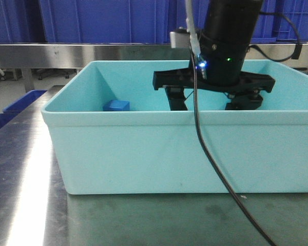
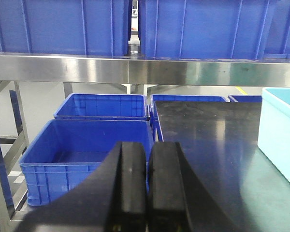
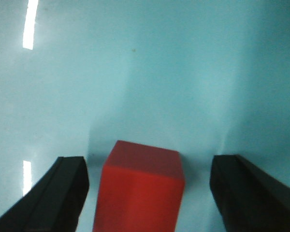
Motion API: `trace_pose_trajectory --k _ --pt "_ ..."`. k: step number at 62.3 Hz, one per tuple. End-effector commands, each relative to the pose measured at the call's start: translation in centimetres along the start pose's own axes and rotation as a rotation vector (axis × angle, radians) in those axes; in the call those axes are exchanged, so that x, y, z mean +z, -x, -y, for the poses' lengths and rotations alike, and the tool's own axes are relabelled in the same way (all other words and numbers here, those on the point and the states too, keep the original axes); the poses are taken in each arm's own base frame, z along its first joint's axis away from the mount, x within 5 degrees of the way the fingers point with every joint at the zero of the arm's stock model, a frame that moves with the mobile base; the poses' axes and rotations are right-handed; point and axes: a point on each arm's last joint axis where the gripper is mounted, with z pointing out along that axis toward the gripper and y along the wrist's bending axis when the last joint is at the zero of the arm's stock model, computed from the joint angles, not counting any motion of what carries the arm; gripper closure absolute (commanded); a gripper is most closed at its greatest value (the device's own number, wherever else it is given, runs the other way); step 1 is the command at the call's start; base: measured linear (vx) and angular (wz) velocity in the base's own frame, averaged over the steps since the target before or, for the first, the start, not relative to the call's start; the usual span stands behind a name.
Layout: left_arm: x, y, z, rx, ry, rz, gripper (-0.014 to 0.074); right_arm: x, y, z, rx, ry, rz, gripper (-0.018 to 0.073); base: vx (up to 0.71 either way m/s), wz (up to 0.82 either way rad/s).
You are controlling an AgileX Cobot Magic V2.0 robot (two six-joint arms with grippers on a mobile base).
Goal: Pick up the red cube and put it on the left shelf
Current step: 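Lower the right gripper into the teal bin and close on the red cube, then lift the red cube out of the bin with the right gripper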
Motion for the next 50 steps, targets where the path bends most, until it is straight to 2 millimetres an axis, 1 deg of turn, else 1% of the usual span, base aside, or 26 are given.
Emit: trace_pose_trajectory --k 1,5,9,16,17,26,30,35,41,50 --pt "0.0 0.1 -0.1 -0.009 0.005 0.08 0.0495 -2.6 1.2 -0.3 0.001 0.046 0.111 -0.0064 0.0 0.0" --pt "0.0 0.1 -0.1 -0.009 0.005 0.08 0.0495 -2.7 1.2 -0.4 0.001 0.047 0.115 -0.0043 0.0 0.0" --pt "0.0 0.1 -0.1 -0.009 0.005 0.08 0.0495 -2.6 1.2 -0.3 0.001 0.045 0.111 0.001 0.0 0.0" --pt "0.0 0.1 -0.1 -0.009 0.005 0.08 0.0496 -2.6 1.1 -0.3 0.001 0.039 0.098 0.0184 0.0 0.0" --pt "0.0 0.1 -0.1 -0.009 0.005 0.08 0.0495 -2.6 1.0 -0.3 0.001 0.038 0.095 0.0225 0.0 0.0" --pt "0.0 0.1 -0.1 -0.009 0.005 0.08 0.0495 -2.7 0.9 -0.2 0.001 0.033 0.083 0.0467 0.0 0.0" --pt "0.0 0.1 -0.1 -0.009 0.005 0.08 0.0495 -3.1 1.0 -0.3 0.0 0.033 0.083 0.0512 0.0 0.0" --pt "0.0 0.1 -0.1 -0.009 0.005 0.08 0.0495 -4.3 1.4 -0.5 -0.013 0.045 0.112 0.0507 0.0 0.0" --pt "0.0 0.1 -0.1 -0.009 0.005 0.08 0.0495 -6.4 1.8 -0.6 -0.049 0.065 0.177 0.0507 0.0 0.0" --pt "0.0 0.1 -0.1 -0.009 0.005 0.08 0.0495 -10.6 1.8 -0.1 -0.106 0.053 0.302 0.0507 0.0 0.0"
